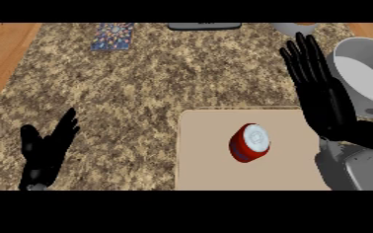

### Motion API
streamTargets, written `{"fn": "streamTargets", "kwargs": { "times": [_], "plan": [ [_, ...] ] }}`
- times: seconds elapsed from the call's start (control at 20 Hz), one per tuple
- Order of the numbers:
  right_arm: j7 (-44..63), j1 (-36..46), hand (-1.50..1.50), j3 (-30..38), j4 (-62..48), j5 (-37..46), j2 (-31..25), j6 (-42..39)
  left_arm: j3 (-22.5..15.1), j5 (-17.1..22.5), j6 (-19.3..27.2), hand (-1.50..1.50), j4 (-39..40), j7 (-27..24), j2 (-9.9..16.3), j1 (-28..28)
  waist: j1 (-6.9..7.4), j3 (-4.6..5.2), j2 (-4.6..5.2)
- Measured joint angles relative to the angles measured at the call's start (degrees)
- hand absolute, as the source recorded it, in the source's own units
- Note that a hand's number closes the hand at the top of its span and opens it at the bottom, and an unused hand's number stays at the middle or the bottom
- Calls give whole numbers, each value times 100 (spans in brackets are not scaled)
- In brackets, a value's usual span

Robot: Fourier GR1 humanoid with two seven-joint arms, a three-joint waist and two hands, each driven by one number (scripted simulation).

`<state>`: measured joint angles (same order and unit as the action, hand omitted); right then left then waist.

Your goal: Pick the can from the tray and place it in the pot

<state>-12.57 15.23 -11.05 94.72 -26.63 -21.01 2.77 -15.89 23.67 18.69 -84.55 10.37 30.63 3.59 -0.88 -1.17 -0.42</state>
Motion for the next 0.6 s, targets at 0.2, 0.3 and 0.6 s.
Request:
{"fn": "streamTargets", "kwargs": {
  "times": [0.2, 0.3, 0.6],
  "plan": [
    [353, 153, -150, -592, -26, -336, 53, -844, -3, -60, 8, 0, -257, -74, -132, -392, 135, 70, 37],
    [645, 256, -150, -1098, 5, -617, 115, -1454, -32, -86, 8, 0, -451, -160, -246, -686, 242, 86, 59],
    [-820, 248, -150, -1023, -126, 918, -645, -1933, -114, -101, 171, 0, -807, -59, -582, -1080, 106, 111, 6]
  ]
}}
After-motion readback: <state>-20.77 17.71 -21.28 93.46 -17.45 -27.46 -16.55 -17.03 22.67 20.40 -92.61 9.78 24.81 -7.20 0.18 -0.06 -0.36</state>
